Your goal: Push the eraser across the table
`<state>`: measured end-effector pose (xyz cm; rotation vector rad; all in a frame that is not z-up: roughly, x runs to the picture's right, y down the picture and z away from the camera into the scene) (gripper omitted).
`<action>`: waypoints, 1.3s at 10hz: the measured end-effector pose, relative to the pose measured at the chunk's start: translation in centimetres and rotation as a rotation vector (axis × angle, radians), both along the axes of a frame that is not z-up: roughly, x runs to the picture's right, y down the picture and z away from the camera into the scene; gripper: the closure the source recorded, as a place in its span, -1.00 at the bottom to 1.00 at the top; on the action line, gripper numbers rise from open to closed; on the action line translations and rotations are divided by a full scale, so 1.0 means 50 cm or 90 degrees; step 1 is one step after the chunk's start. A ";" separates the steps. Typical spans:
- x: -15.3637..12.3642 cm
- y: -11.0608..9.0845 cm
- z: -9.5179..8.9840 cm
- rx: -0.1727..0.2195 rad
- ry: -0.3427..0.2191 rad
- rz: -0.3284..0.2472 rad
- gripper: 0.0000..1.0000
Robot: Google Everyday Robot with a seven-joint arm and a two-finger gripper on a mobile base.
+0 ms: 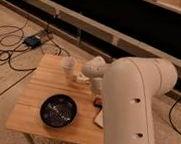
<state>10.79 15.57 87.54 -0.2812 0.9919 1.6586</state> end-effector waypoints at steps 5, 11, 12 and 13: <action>0.076 0.048 -0.044 -0.026 0.044 0.015 -0.30; 0.169 0.071 -0.074 -0.032 0.097 0.029 -0.30; 0.183 0.074 -0.077 -0.034 0.105 0.030 -0.30; 0.193 0.076 -0.080 -0.035 0.111 0.030 -0.30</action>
